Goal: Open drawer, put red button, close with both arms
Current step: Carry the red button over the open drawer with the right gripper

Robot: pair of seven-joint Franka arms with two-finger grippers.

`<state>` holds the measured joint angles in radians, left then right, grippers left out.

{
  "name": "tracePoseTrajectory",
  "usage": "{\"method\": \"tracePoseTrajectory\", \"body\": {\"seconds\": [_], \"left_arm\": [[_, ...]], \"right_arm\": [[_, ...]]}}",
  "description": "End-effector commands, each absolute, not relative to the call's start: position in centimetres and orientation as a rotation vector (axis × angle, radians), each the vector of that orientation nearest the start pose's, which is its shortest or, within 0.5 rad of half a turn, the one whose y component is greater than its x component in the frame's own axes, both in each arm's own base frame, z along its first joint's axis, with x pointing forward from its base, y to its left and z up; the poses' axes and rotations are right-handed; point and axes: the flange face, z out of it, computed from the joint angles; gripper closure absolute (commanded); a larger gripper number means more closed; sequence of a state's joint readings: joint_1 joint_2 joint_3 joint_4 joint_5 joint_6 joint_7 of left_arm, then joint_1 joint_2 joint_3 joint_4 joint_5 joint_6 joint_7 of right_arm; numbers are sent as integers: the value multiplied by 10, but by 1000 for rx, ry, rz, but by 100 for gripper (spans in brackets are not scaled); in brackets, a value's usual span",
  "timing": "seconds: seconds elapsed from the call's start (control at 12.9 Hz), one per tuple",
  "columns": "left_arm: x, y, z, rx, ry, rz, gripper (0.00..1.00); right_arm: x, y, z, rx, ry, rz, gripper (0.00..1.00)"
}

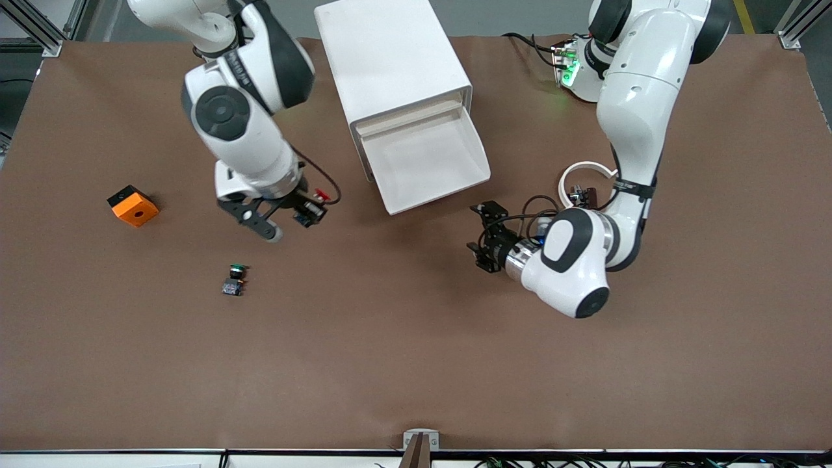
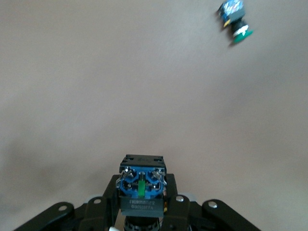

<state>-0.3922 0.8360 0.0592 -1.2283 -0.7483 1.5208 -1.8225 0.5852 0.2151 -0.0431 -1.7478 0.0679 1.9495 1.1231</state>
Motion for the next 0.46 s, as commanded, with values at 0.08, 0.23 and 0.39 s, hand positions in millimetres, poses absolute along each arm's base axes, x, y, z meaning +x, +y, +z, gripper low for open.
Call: {"method": "tracePoseTrajectory", "body": {"seconds": [0.08,0.23,0.39], "left_arm": [[663,-250,307,2117,2096,-1101,0],[674,-226,324,2145,2046,-1018,0],[678,-201,354,2299,1891,-869,0]], "right_arm": [[477,398,452,-2940,955,125,100],[443,438,450,-2969,859,131,100],[415,469,451,-2937,894,112,100]]}}
